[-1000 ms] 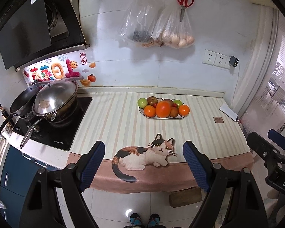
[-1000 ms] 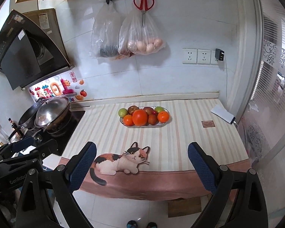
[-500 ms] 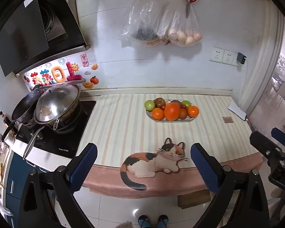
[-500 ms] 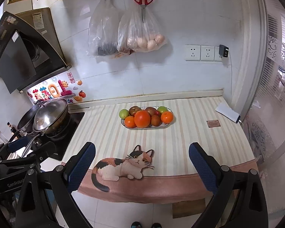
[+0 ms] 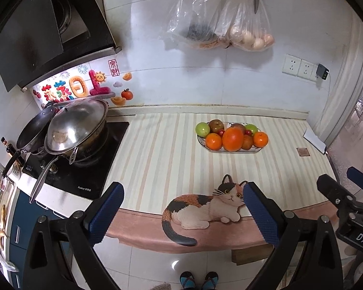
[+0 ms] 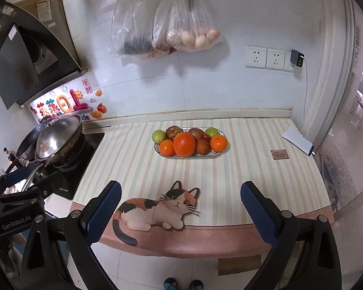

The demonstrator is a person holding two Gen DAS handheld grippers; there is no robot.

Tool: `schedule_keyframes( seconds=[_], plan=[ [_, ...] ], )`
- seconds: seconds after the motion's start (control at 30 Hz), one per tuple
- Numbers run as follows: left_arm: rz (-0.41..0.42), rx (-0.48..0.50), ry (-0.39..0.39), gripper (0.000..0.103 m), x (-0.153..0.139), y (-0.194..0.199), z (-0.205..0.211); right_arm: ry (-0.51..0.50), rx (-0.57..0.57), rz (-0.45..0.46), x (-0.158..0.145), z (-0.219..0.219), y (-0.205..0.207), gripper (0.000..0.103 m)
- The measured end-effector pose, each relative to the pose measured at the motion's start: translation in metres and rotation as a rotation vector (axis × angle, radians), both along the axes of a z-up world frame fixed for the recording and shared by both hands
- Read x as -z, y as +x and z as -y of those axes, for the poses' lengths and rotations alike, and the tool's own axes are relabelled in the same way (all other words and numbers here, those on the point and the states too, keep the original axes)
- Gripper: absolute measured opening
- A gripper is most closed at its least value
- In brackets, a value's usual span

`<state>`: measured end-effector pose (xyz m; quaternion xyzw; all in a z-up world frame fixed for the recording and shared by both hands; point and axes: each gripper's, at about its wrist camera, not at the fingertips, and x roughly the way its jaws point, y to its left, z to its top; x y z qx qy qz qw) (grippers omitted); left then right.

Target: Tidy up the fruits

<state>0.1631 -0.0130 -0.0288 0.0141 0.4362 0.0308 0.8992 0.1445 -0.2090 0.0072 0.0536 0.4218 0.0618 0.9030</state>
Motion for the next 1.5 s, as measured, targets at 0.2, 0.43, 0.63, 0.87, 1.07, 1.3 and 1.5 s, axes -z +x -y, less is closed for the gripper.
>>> schedule_keyframes(
  seconds=[0.2,0.43,0.63,0.87,1.07,1.3,1.5],
  plan=[
    [-0.004,-0.002,-0.003,0.101,0.001,-0.001,0.000,-0.007,0.002,-0.008,0.004,0.000,0.002,0.101],
    [-0.006,0.001,-0.009,0.101,0.002,-0.002,-0.001,-0.007,0.020,-0.008,0.005,0.003,0.000,0.101],
    [-0.007,0.005,-0.008,0.101,0.003,-0.003,0.000,-0.003,0.034,-0.006,0.005,0.005,-0.003,0.101],
    [-0.006,0.010,-0.006,0.101,0.002,-0.004,0.001,-0.005,0.041,-0.004,0.004,0.006,-0.007,0.101],
    [-0.007,0.012,-0.008,0.101,0.002,-0.004,0.002,-0.005,0.040,-0.005,0.005,0.006,-0.006,0.101],
    [-0.006,0.019,-0.012,0.101,0.000,-0.005,0.002,-0.003,0.040,-0.006,0.004,0.006,-0.006,0.101],
    [-0.005,0.021,-0.010,0.101,-0.001,-0.005,0.004,-0.008,0.039,-0.012,0.007,0.008,-0.009,0.101]
  ],
)
